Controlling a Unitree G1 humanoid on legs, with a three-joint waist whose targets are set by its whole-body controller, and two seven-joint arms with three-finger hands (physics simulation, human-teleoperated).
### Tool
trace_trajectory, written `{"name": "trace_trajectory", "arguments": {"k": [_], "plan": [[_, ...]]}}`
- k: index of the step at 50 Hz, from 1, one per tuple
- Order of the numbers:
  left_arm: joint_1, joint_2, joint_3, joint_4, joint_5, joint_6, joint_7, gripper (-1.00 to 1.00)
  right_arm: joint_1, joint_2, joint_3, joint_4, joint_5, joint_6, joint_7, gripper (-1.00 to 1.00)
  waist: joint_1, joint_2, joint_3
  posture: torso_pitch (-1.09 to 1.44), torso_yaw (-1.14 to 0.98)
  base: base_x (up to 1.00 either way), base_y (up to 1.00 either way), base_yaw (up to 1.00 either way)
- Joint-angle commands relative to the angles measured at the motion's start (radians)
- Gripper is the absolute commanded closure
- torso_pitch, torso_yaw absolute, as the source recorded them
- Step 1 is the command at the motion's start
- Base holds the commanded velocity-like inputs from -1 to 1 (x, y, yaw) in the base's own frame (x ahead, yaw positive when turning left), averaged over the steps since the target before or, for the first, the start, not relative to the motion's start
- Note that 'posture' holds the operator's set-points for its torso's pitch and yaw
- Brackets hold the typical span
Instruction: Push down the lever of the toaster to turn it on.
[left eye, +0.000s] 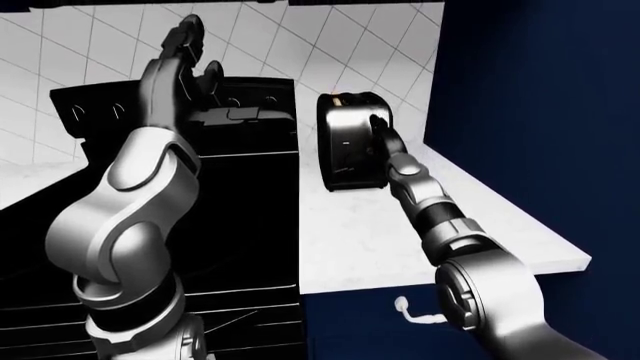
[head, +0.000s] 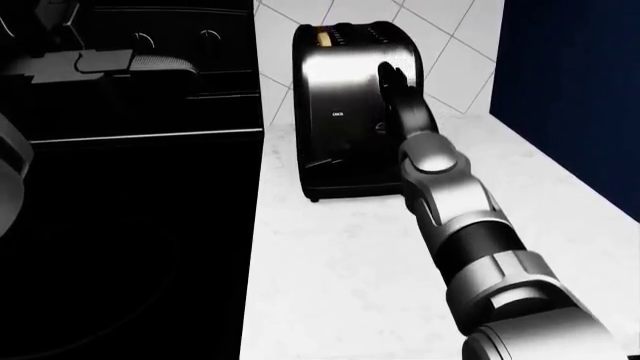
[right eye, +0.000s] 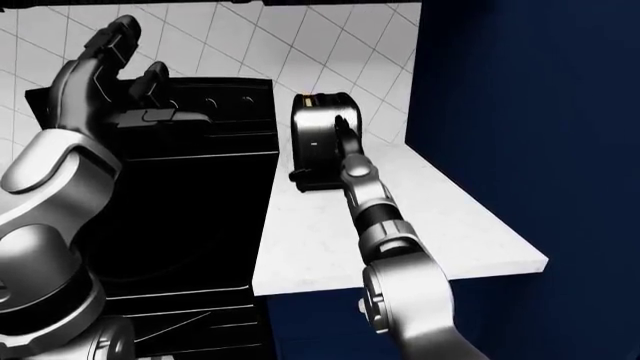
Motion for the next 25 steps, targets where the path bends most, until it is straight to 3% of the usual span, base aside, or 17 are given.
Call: {"name": "trace_trajectory", "arguments": {"k": [1,25], "plan": [[-0.031,0.009,0.009,-0.014,0.001,-0.026,0.001,-1.00,-0.004,0.000,-0.001,0.022,0.004,0.036,0.011,-1.00,0.000,0.004,0.003,-0.47,0.00,0.00,0.00,0.00],[-0.029,0.009,0.006,-0.016,0.000,-0.027,0.003,-1.00,0.025,0.001,-0.012,0.052,-0.005,0.023,0.009,-1.00,0.003,0.003,0.002,-0.47,0.00,0.00,0.00,0.00]]}}
